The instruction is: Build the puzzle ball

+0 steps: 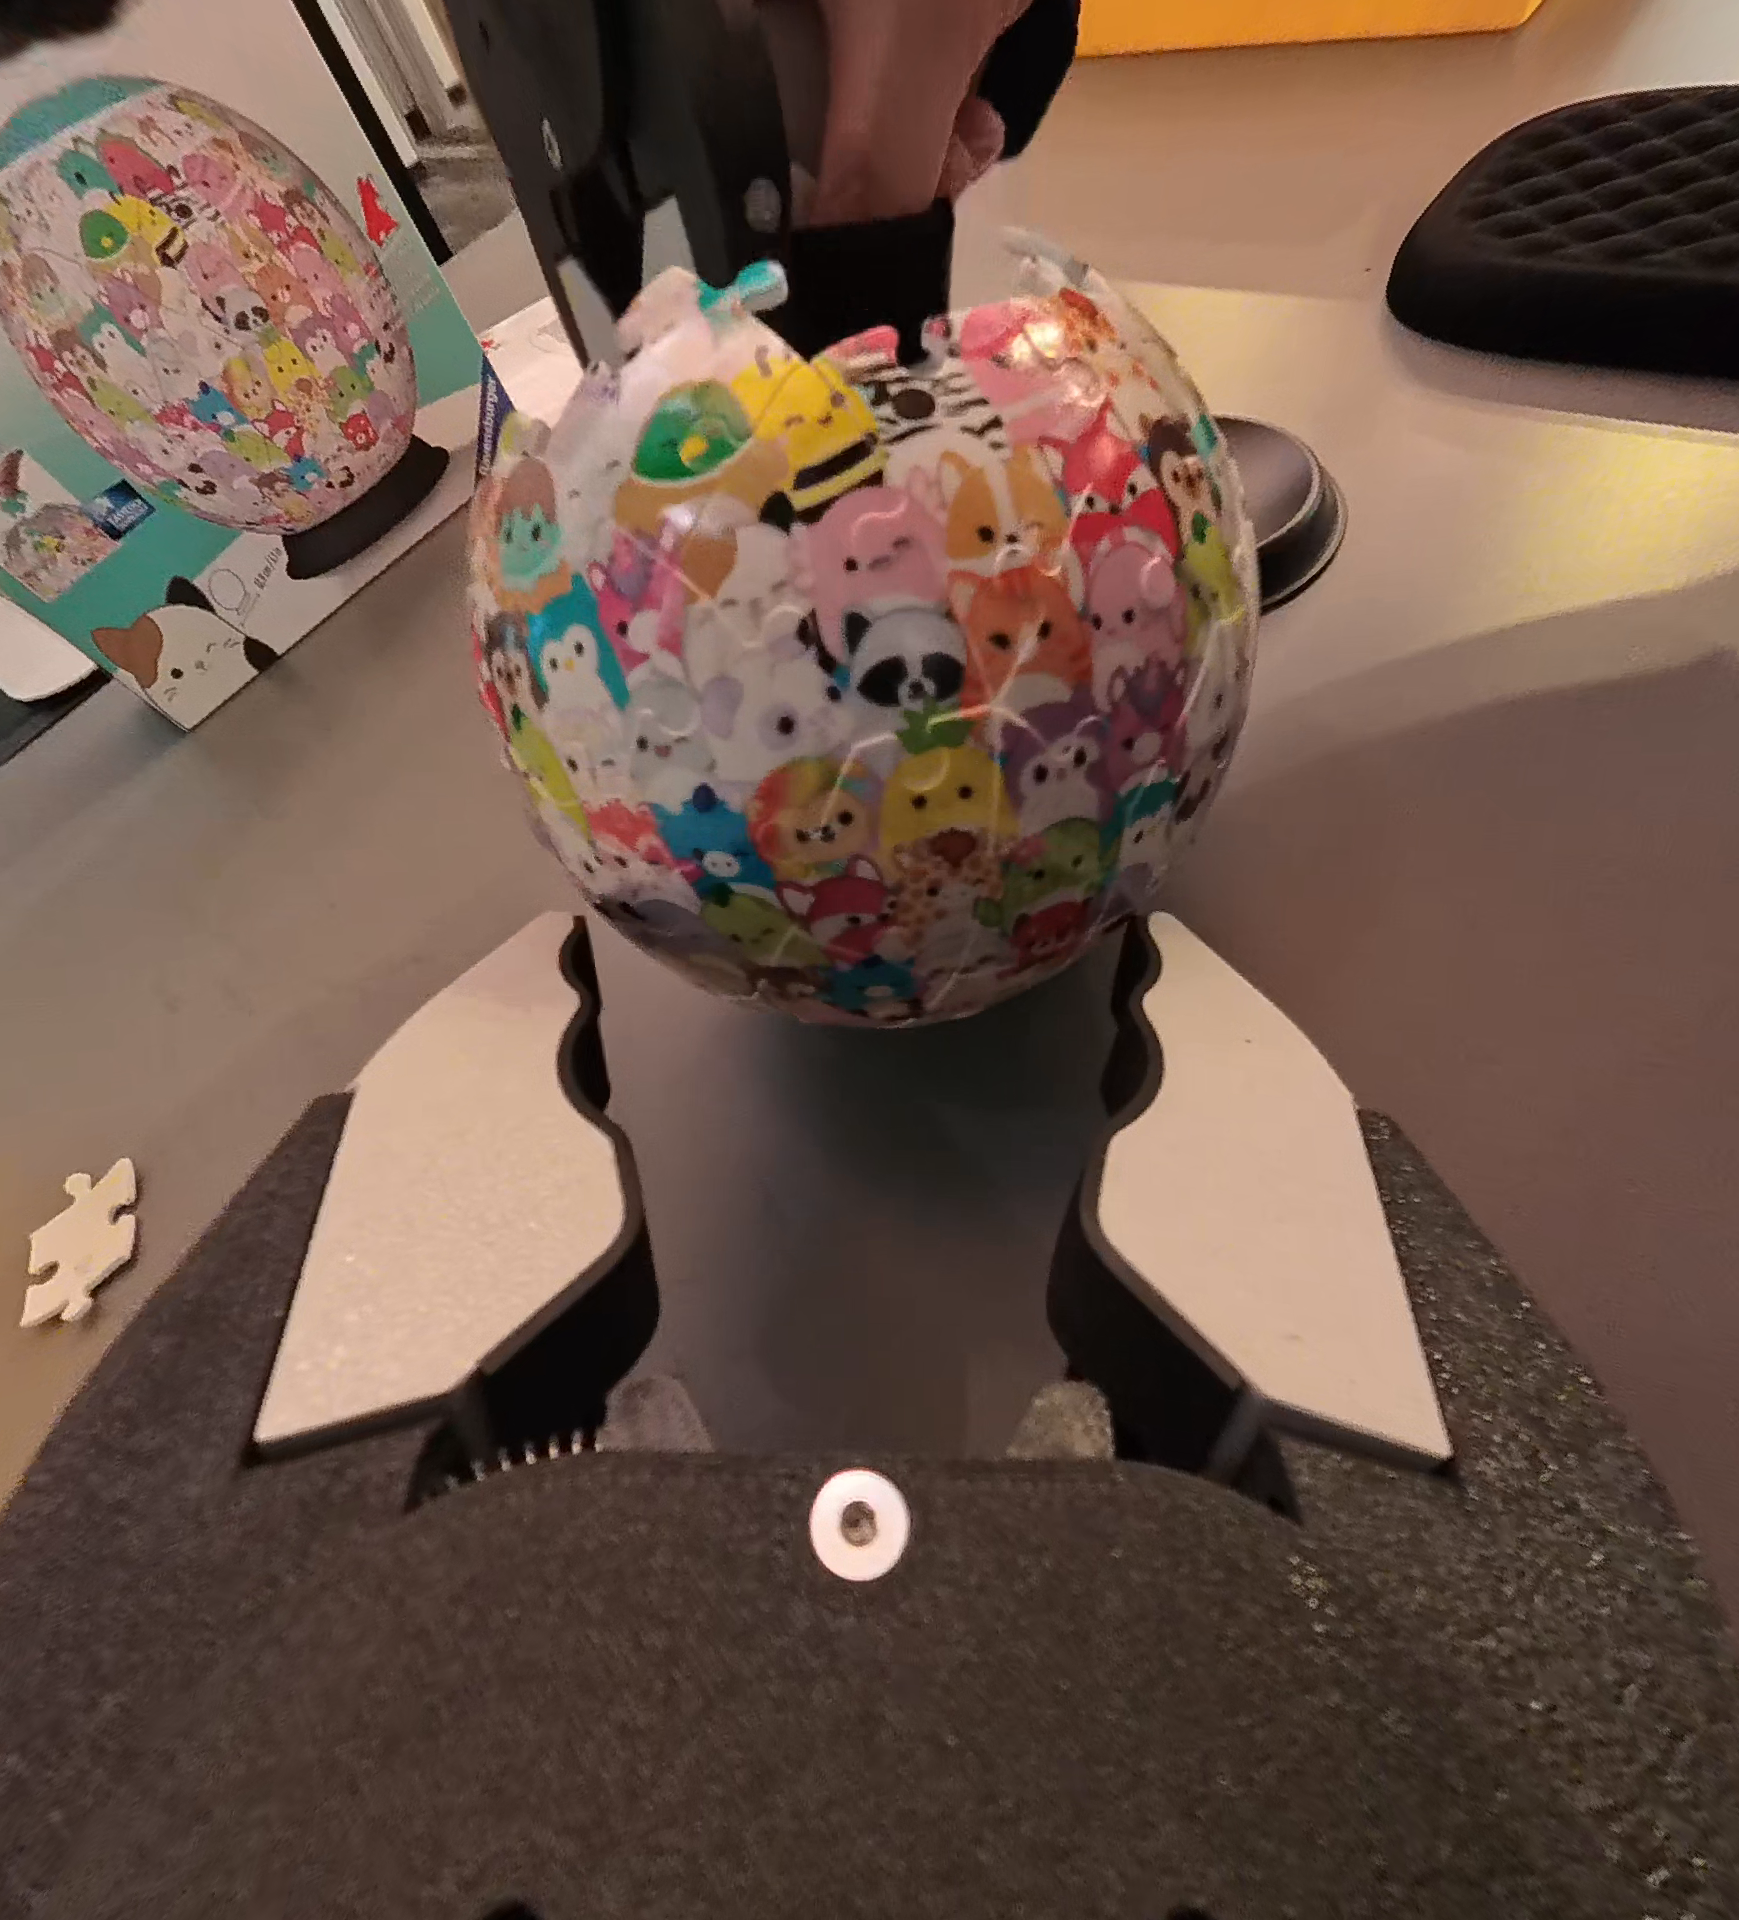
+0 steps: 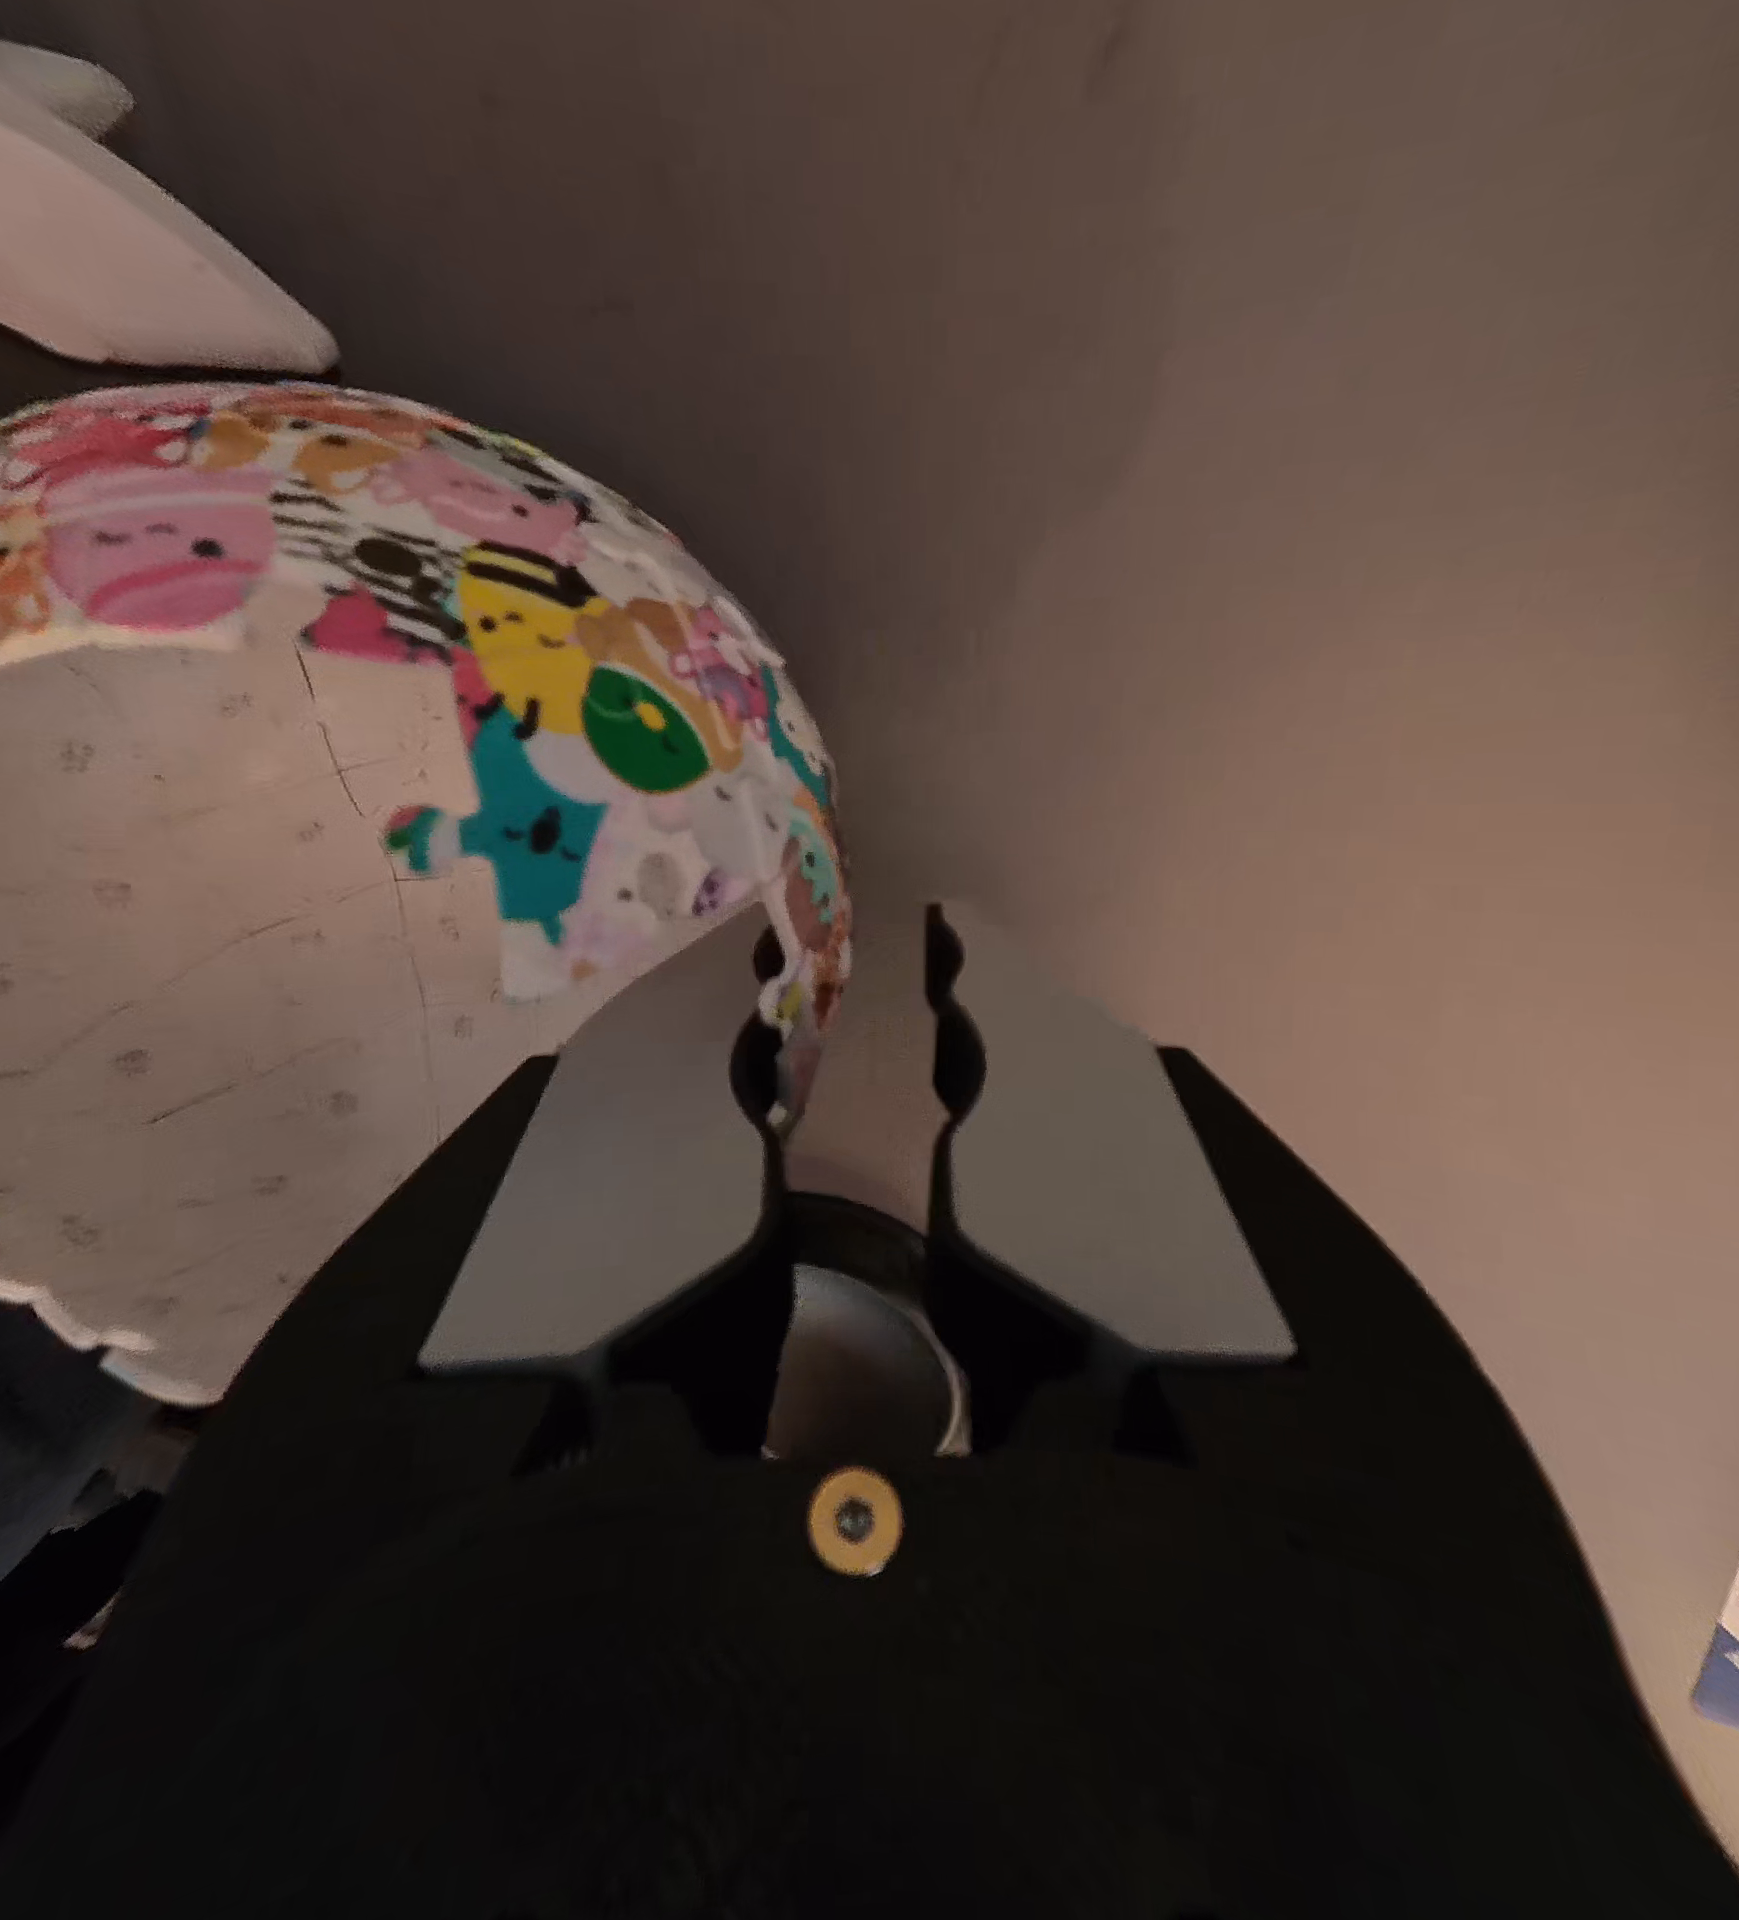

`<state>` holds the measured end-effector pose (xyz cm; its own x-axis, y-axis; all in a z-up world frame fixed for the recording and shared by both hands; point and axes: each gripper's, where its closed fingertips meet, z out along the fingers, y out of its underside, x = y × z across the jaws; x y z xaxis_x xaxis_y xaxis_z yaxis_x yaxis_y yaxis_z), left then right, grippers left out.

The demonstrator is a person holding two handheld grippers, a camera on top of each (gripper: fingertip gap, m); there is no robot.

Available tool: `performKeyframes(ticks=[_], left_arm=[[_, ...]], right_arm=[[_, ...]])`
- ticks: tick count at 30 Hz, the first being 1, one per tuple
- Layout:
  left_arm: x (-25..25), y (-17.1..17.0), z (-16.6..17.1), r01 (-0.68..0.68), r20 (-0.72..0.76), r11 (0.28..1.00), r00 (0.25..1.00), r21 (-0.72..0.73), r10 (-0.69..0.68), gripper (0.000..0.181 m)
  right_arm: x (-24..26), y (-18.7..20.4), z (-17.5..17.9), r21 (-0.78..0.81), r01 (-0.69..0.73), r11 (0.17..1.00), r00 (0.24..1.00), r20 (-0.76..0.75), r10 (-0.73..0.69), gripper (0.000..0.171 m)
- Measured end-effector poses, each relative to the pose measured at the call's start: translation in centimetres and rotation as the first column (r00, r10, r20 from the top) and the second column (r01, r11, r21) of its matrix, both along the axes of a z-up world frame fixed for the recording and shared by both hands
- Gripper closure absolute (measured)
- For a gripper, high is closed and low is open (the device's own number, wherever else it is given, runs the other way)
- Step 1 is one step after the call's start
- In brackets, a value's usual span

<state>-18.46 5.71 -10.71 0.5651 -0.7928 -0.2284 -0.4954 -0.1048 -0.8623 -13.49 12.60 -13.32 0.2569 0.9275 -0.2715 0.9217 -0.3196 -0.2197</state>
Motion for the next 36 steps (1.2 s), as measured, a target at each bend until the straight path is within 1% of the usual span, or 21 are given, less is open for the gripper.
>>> performKeyframes(ticks=[2, 4, 5, 10, 13, 16, 19, 21, 24, 30, 36], left_arm=[[0.1, 0.0, 0.0, 0.005, 0.009, 1.0, 1.0, -0.007, -0.005, 0.087], [0.1, 0.0, 0.1, 0.007, 0.013, 1.0, 1.0, -0.005, -0.007, 0.087], [0.1, 0.0, 0.2, 0.008, 0.013, 1.0, 1.0, -0.004, -0.008, 0.087], [0.3, 0.0, 0.2, 0.012, 0.007, 1.0, 1.0, 0.002, -0.012, 0.087], [0.3, 0.0, 0.3, 0.012, 0.003, 1.0, 1.0, 0.002, -0.012, 0.087], [0.3, 0.0, 0.2, 0.013, -0.001, 1.0, 1.0, 0.004, -0.013, 0.087], [0.3, 0.0, 0.1, 0.011, -0.008, 1.0, 1.0, 0.004, -0.011, 0.087], [0.3, 0.0, 0.2, 0.012, -0.008, 1.0, 1.0, 0.005, -0.012, 0.088], [0.3, 0.1, 0.3, 0.012, -0.007, 1.0, 1.0, 0.007, -0.012, 0.088], [0.5, 0.1, 0.2, 0.018, 0.0, 1.0, 1.0, 0.003, -0.018, 0.088], [0.5, 0.1, 0.1, 0.015, 0.008, 1.0, 1.0, -0.012, -0.015, 0.087]], right_arm=[[0.2, 0.1, 0.6, 0.011, 0.006, 1.0, 1.0, -0.017, -0.006, 0.143], [0.1, 0.5, 1.5, 0.038, 0.016, 0.999, 0.998, -0.059, -0.014, 0.135], [0.2, 0.6, 2.0, 0.059, 0.01, 0.998, 0.997, -0.078, -0.006, 0.135], [0.3, 2.0, 3.9, 0.243, -0.076, 0.967, 0.984, -0.14, 0.113, 0.135], [-0.9, 0.8, 3.5, 0.185, -0.115, 0.976, 0.97, -0.191, 0.15, 0.135], [-0.7, 1.3, 2.0, 0.213, -0.133, 0.968, 0.979, -0.121, 0.161, 0.136], [-0.8, 1.2, 1.3, 0.201, -0.137, 0.97, 0.982, -0.099, 0.159, 0.148], [-0.8, 0.8, 1.1, 0.176, -0.14, 0.974, 0.982, -0.099, 0.159, 0.16], [-1.0, 0.8, 1.2, 0.152, -0.114, 0.982, 0.985, -0.113, 0.132, 0.164], [-1.2, 0.7, 1.4, 0.102, -0.052, 0.993, 0.989, -0.132, 0.065, 0.167], [-1.1, 0.6, 1.4, 0.096, -0.028, 0.995, 0.991, -0.129, 0.04, 0.167]])
